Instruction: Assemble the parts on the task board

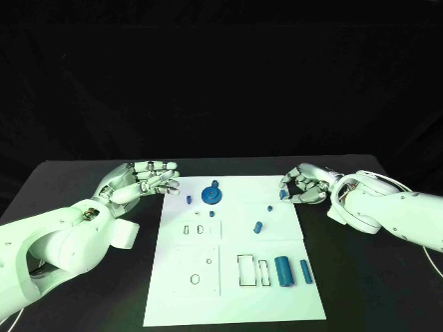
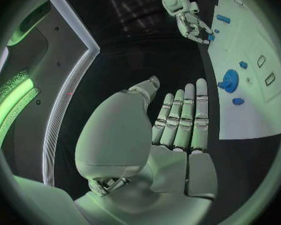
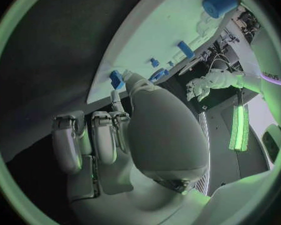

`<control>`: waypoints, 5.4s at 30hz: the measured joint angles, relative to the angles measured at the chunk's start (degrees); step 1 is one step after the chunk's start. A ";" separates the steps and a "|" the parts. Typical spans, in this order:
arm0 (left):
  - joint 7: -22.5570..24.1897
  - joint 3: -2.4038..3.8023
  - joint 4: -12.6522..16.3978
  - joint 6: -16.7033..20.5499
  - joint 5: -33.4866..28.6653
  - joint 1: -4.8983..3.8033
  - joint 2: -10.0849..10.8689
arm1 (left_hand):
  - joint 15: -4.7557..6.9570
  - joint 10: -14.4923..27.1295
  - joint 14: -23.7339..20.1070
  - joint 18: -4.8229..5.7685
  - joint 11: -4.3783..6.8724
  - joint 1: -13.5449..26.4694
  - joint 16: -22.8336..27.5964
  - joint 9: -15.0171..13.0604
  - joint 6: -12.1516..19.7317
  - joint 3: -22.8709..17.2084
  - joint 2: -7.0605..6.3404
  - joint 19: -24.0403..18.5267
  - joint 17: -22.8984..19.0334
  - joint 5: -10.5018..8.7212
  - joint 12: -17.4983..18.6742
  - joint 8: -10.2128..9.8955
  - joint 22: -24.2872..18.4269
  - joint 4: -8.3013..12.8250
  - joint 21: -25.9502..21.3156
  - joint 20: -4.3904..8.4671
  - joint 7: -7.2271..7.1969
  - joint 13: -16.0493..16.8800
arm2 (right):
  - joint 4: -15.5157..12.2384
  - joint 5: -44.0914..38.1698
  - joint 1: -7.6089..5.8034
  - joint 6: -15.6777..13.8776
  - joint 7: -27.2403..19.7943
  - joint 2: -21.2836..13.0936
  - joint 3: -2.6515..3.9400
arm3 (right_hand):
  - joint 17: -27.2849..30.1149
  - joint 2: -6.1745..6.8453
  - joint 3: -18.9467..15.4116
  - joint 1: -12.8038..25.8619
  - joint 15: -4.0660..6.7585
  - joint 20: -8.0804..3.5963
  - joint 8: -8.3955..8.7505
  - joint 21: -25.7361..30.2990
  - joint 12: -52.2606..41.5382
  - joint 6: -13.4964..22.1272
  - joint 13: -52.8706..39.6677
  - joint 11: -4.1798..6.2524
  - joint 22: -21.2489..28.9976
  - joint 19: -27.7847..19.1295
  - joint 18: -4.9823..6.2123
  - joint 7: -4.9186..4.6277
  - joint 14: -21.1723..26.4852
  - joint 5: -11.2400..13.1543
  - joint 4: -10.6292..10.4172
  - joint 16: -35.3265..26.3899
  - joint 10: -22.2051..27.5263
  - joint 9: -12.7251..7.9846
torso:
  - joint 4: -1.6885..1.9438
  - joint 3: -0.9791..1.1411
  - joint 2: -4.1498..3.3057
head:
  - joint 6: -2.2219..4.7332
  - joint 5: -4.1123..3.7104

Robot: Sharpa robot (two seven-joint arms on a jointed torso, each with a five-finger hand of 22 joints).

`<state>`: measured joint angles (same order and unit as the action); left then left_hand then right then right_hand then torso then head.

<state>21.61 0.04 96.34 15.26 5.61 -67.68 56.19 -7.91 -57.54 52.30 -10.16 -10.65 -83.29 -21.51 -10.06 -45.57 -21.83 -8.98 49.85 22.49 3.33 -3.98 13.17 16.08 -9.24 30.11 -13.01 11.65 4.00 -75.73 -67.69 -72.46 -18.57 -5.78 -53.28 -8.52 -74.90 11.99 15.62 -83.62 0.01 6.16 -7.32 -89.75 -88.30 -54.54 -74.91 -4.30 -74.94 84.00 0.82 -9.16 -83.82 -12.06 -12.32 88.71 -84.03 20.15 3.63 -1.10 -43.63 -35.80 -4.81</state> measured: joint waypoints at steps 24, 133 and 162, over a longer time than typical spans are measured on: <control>-0.19 0.00 -0.04 -0.08 0.05 0.00 0.16 | 0.00 0.21 0.00 0.00 -0.21 0.00 0.00 0.00 0.00 -0.17 0.00 0.00 0.08 0.00 0.00 0.00 0.09 0.17 0.28 0.00 0.00 0.00 | 0.80 -0.43 0.12 0.54 1.09 0.63 0.00 | -0.04 -0.55 1.08 -0.05 0.00 0.00 -0.21 0.00 -0.22 -0.55 0.00 0.00 0.01 0.00 0.00 0.17 0.00 0.22 -0.31 0.22 0.00 0.06 | -0.02 0.03 0.05 | -0.06 0.15; -2.78 -0.05 -3.75 -0.70 2.51 0.02 -1.93 | 0.62 -0.83 0.64 -0.01 0.20 0.54 -3.56 -0.23 0.00 -0.63 0.07 -0.81 2.28 0.00 -0.64 0.00 2.10 0.31 3.62 0.01 0.00 0.25 | -16.68 -17.90 4.64 -4.58 33.37 19.46 -0.66 | -0.03 -2.47 9.14 3.88 1.44 -1.65 -4.86 0.00 1.42 -4.17 -0.01 2.04 0.02 0.01 0.00 2.62 -0.21 0.24 0.62 0.21 -0.01 1.18 | -0.29 -0.07 0.94 | -2.93 3.88; -3.27 -0.05 -3.93 -1.48 2.82 0.02 -1.96 | 0.42 -0.83 0.83 -0.01 0.20 0.76 -3.94 -0.22 0.00 -0.63 -0.16 -0.81 2.45 0.00 -0.64 0.00 2.30 0.31 3.96 0.01 0.00 0.24 | -15.59 -19.07 4.91 -5.54 32.57 19.97 -0.73 | -0.01 0.54 8.40 6.89 1.36 -1.65 -3.41 0.00 5.66 -0.11 0.00 1.38 0.03 0.00 0.01 0.91 -0.14 0.30 -0.12 0.00 -0.05 1.34 | -0.32 -0.08 1.01 | -2.77 3.80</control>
<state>18.34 -0.01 92.41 13.79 8.43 -67.65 54.23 -7.48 -58.37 53.14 -10.16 -10.45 -82.53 -25.45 -10.28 -45.57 -22.46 -9.14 49.04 24.95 3.33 -4.62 13.17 18.39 -8.93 34.07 -13.00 11.65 4.24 -91.32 -86.76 -67.55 -24.11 26.79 -33.31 -9.25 -74.91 12.53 24.01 -76.73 1.37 4.51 -10.74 -89.75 -82.64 -54.65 -74.91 -2.92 -74.91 84.01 0.82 -8.25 -83.96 -11.76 -12.44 88.71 -84.08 21.48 3.31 -1.19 -42.63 -38.57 -1.01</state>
